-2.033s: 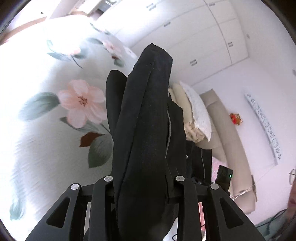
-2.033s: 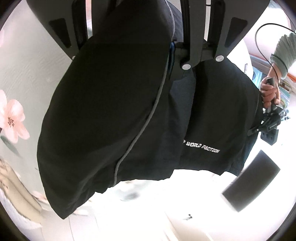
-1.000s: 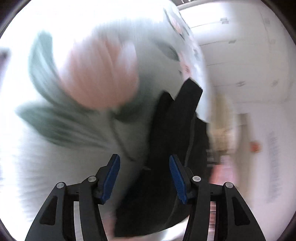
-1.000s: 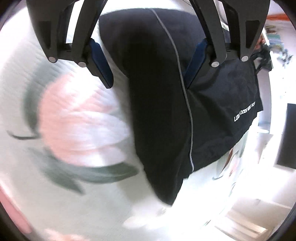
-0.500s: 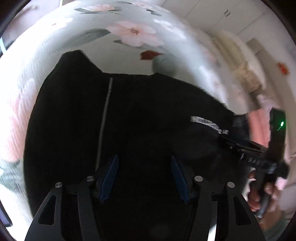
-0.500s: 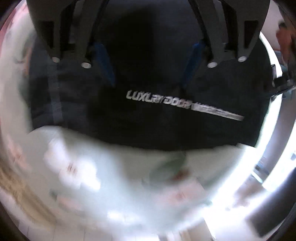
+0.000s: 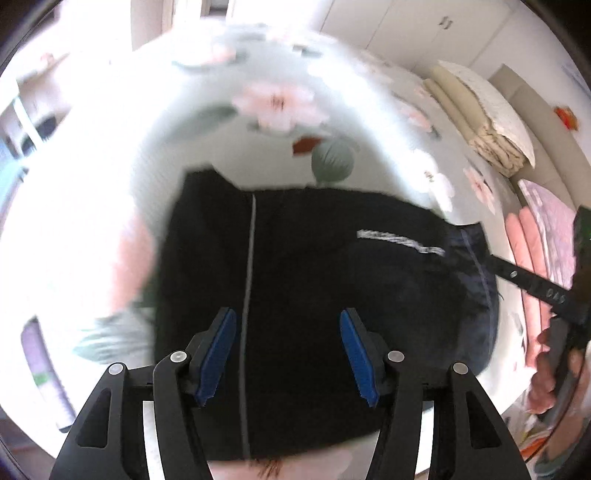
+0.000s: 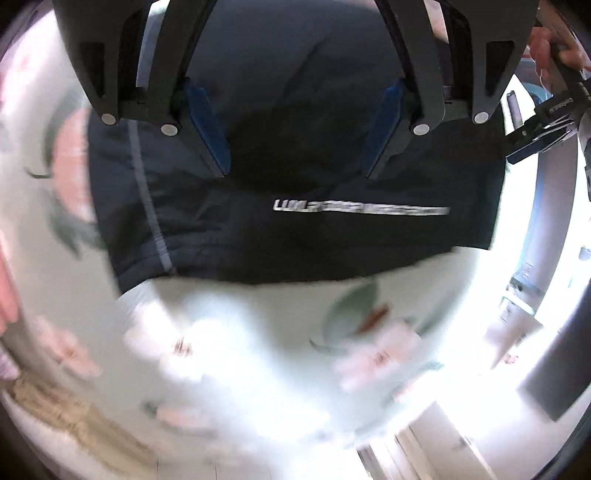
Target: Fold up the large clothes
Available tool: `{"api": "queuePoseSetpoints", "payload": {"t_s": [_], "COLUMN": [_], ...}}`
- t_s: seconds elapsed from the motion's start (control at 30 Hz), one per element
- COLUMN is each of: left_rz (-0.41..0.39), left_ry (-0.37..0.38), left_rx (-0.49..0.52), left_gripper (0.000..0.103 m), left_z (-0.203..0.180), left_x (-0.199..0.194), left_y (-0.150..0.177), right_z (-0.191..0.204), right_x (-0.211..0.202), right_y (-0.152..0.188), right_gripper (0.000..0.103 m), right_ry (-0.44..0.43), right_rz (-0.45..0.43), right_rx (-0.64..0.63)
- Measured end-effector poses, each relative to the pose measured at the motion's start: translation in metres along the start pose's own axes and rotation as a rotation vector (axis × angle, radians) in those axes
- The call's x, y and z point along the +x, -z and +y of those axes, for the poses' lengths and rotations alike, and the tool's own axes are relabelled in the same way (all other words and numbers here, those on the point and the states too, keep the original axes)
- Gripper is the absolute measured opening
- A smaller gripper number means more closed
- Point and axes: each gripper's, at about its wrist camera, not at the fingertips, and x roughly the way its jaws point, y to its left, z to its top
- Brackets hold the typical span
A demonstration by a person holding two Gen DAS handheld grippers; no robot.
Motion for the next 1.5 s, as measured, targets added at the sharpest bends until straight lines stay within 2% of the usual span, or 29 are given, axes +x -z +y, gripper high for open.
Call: {"api": "queuePoseSetpoints", "payload": {"t_s": [0.1, 0.27, 0.33, 0.4, 0.5, 0.57, 0.63, 0.8, 0.9, 1.2, 1.37, 1.5], "left_rz": [-0.053, -0.196, -0.219, -0.209, -0.27, -0.306, -0.333, -0.33, -0.306, -0.185, -0.157, -0.145], "left_ry": [-0.025, -0.102, -0.11, -0.115, -0.087, -0.096, -0.11, -0.118, -0.117, -0.17, -0.199, -0.193], "left_rx": [0.046, 0.127, 0.149, 0.172, 0.194, 0.211, 0.225, 0.24, 0.225, 0.194, 0.178, 0.168], "left_gripper": [0.06, 0.062, 0.063, 0.063, 0.063, 0.075, 0.076, 0.076, 0.076, 0.075, 0.075, 0.075], "left_z": [-0.014, -0.043, -0.054, -0.066, -0.083, -0.092, -0.1, -0.111, -0.114, -0.113, -0.107, -0.104], "left_x": [-0.069, -0.184, -0.214, -0.246, -0.297, -0.319, -0.337, -0.351, -0.346, -0.301, -0.289, -0.286], "left_y": [0.004, -0.001, -0.004, -0.007, -0.004, -0.001, 0.003, 0.014, 0.022, 0.049, 0.055, 0.056], "right_z": [0.021, 0.049, 0.061, 0.07, 0.09, 0.097, 0.108, 0.123, 0.125, 0.119, 0.116, 0.11], "right_x": [-0.067, -0.173, -0.218, -0.251, -0.299, -0.327, -0.352, -0.381, -0.385, -0.349, -0.335, -0.332], "right_y": [0.01, 0.023, 0.028, 0.032, 0.037, 0.042, 0.048, 0.064, 0.075, 0.095, 0.102, 0.107], "right_gripper": [0.08, 0.086, 0.088, 0.091, 0.094, 0.096, 0.098, 0.098, 0.098, 0.098, 0.098, 0.098], "right_ry": [0.017, 0.068, 0.084, 0.09, 0.126, 0.167, 0.207, 0.265, 0.266, 0.272, 0.277, 0.273], "right_rz": [-0.066, -0.144, -0.173, -0.204, -0.27, -0.311, -0.35, -0.368, -0.368, -0.264, -0.229, -0.215], "right_rx": [-0.016, -0.023, 0.004, 0.02, 0.02, 0.013, 0.01, 0.007, 0.022, 0.068, 0.07, 0.076]}}
